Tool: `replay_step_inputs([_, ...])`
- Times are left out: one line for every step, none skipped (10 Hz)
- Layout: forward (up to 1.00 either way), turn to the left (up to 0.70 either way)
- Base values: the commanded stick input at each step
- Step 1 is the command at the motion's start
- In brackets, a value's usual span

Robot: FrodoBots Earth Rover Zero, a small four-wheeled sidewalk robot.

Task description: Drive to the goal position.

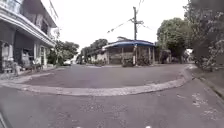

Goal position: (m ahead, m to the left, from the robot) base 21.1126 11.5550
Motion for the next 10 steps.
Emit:
replay_step_inputs([0.72,0.0])
replay_step_inputs([0.7,0.0])
replay_step_inputs([0.7,0.0])
replay_step_inputs([0.7,0.0])
replay_step_inputs([0.7,0.0])
replay_step_inputs([0.7,0.0])
replay_step_inputs([0.7,0.0])
replay_step_inputs([0.7,0.0])
replay_step_inputs([0.7,0.0])
replay_step_inputs([0.7,0.0])
